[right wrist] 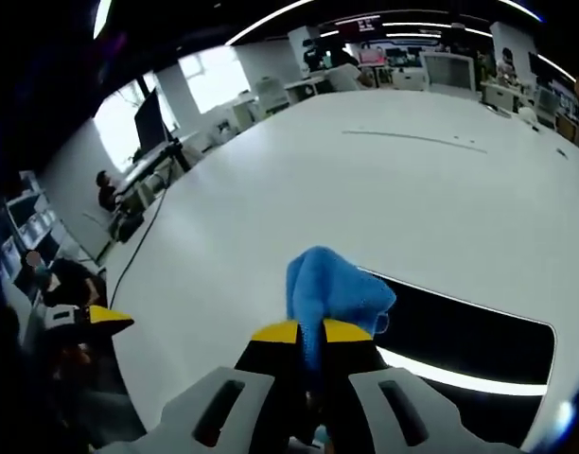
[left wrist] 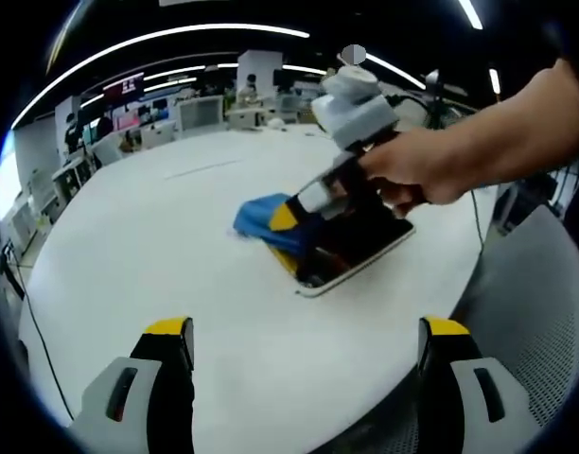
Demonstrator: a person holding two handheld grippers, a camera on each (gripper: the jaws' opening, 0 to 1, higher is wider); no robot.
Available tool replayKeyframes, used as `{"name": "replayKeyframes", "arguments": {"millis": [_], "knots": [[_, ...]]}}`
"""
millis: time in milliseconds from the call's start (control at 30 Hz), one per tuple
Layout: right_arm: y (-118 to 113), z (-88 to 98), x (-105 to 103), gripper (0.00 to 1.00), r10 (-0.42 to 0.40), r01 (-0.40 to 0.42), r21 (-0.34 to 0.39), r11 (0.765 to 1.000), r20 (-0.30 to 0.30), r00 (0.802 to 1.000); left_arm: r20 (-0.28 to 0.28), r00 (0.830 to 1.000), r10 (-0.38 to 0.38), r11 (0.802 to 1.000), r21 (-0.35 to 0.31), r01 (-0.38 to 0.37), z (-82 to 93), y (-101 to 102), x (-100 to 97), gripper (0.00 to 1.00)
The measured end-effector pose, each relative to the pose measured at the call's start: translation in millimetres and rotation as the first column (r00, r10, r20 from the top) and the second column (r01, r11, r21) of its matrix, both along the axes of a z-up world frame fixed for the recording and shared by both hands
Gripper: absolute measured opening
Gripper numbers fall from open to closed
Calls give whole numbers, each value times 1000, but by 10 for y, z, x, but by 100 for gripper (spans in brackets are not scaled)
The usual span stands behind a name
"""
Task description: Wipe the mirror surface with the cleaning cloth until all visible marks leave the cleaned area.
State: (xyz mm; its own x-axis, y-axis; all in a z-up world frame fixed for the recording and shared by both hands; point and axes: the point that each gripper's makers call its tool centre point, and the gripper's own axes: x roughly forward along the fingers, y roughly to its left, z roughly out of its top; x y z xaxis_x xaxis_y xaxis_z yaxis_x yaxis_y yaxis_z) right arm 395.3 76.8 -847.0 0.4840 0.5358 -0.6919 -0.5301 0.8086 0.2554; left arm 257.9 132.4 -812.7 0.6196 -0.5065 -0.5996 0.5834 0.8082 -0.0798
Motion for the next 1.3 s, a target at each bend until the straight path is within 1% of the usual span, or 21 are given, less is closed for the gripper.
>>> {"name": "replayKeyframes", "arguments": {"millis": [133,267,400,600,700,867,1133,1233,1300], "knots": [[3,-12,-42,2,4,-4,2,1000,-6,1000,2,1000,1,1000,2,-1,7,0,0,99],[15,-4,-97,2,-4,5,15,1000,-33,999,4,1000,2,1000,3,-2,17,0,0,99],[27,4,-144,2,-4,5,19,1000,-43,999,5,1000,2,1000,4,-2,19,3,1,99],[45,-10,-177,2,-3,5,27,1000,-55,999,6,1000,2,1000,8,-2,19,8,0,99],[60,-8,-209,2,-4,7,42,999,-75,997,6,1000,1,1000,10,-1,18,10,-3,99],[55,-1,-207,2,-2,7,51,999,-89,996,5,1000,0,1000,12,0,14,12,-4,99],[49,-3,-211,2,9,-5,53,999,-82,997,4,1000,-3,1000,18,3,3,13,-6,99],[21,-9,-198,2,21,-20,28,999,-48,999,4,1000,-3,1000,20,3,1,15,-5,99],[5,-14,-193,2,17,-16,27,1000,-47,999,3,1000,-4,1000,21,4,-2,14,-7,99]]}}
